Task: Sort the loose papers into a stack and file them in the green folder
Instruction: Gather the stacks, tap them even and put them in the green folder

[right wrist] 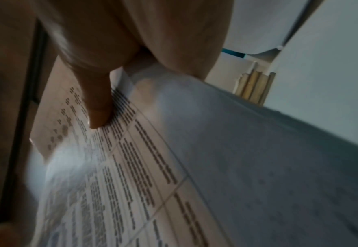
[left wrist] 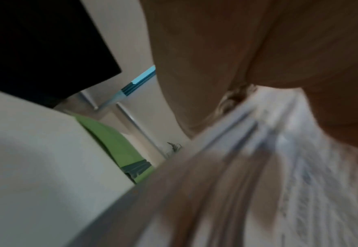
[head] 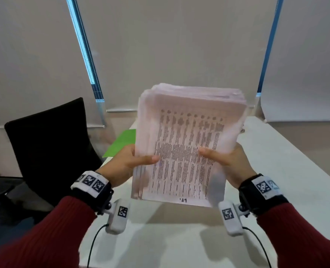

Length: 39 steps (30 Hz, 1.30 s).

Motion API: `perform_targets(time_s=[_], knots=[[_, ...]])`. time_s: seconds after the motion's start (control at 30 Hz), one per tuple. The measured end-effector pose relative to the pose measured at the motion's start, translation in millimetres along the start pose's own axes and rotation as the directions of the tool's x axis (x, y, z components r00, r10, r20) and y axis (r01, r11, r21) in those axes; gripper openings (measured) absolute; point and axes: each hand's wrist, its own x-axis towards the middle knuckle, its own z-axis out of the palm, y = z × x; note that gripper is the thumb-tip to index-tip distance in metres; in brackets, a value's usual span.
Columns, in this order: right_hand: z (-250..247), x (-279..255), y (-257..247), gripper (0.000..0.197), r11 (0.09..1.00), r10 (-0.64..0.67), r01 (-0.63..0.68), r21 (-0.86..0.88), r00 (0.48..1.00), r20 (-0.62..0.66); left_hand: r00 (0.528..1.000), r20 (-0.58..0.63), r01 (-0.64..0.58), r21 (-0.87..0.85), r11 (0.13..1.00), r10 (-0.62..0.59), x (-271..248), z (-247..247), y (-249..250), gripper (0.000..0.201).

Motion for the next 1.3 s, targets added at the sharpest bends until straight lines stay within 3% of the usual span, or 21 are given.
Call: perform_targets(time_s=[0.1, 0.2, 0.27, 0.3, 0.37, 0.53, 0.63, 0.77, 0.87, 0.97, 1.1, 1.17, 1.2, 1.23, 1.3], knots=[[13, 2, 2, 0.042, 0.990, -0.046, 0.042, -0.131, 0.998, -0.032, 0.967, -0.220, -0.121, 0.031, 0.992, 0.125, 11, 22, -1, 0.044], [25, 9, 6, 0.026, 0.977, -0.137, 0.106, -0.184, 0.977, -0.163, 0.840, -0.477, -0.235, 0.109, 0.966, 0.258, 18, 38, -8, 0.030], [34, 13, 6, 0.018, 0.977, -0.179, 0.146, -0.158, 0.960, -0.215, 0.769, -0.535, -0.306, 0.169, 0.937, 0.348, 21, 51, -12, 0.018], [36, 15, 5, 0.017, 0.977, -0.195, 0.167, -0.135, 0.952, -0.237, 0.755, -0.534, -0.336, 0.183, 0.924, 0.380, 20, 58, -14, 0.016], [37, 14, 8, 0.019, 0.979, -0.200, 0.178, -0.102, 0.943, -0.267, 0.771, -0.503, -0.350, 0.179, 0.920, 0.391, 16, 67, -22, 0.020], [26, -10, 48, 0.032, 0.979, -0.092, 0.033, -0.200, 0.953, -0.290, 0.807, -0.528, -0.219, 0.146, 0.965, 0.264, 9, 60, -58, 0.026], [24, -9, 59, 0.026, 0.974, -0.067, -0.004, -0.228, 0.950, -0.304, 0.798, -0.545, -0.194, 0.171, 0.966, 0.257, 16, 59, -59, 0.021], [29, 3, 46, 0.031, 0.974, -0.113, 0.039, -0.224, 0.939, -0.325, 0.765, -0.554, -0.252, 0.210, 0.945, 0.328, 26, 63, -42, 0.017], [25, 4, 38, 0.032, 0.977, -0.129, 0.076, -0.199, 0.954, -0.272, 0.767, -0.555, -0.255, 0.198, 0.947, 0.322, 24, 64, -32, 0.024], [19, 3, 37, 0.041, 0.973, -0.135, 0.081, -0.216, 0.959, -0.249, 0.783, -0.509, -0.275, 0.234, 0.933, 0.358, 18, 59, -24, 0.049], [19, 6, 34, 0.046, 0.970, -0.157, 0.111, -0.215, 0.964, -0.213, 0.743, -0.377, -0.446, 0.335, 0.830, 0.552, 16, 56, 7, 0.091], [20, 6, 33, 0.048, 0.971, -0.158, 0.116, -0.208, 0.967, -0.199, 0.663, -0.328, -0.425, 0.575, 0.699, 0.673, 21, 54, 25, 0.098], [20, 6, 32, 0.050, 0.971, -0.154, 0.114, -0.208, 0.970, -0.190, 0.646, -0.287, -0.375, 0.687, 0.622, 0.707, 25, 52, 34, 0.098], [20, 7, 32, 0.053, 0.972, -0.152, 0.114, -0.206, 0.972, -0.178, 0.662, -0.240, -0.316, 0.770, 0.555, 0.710, 28, 48, 41, 0.095], [19, 8, 32, 0.055, 0.972, -0.153, 0.118, -0.204, 0.974, -0.165, 0.742, -0.161, -0.214, 0.863, 0.458, 0.651, 33, 43, 48, 0.080]])
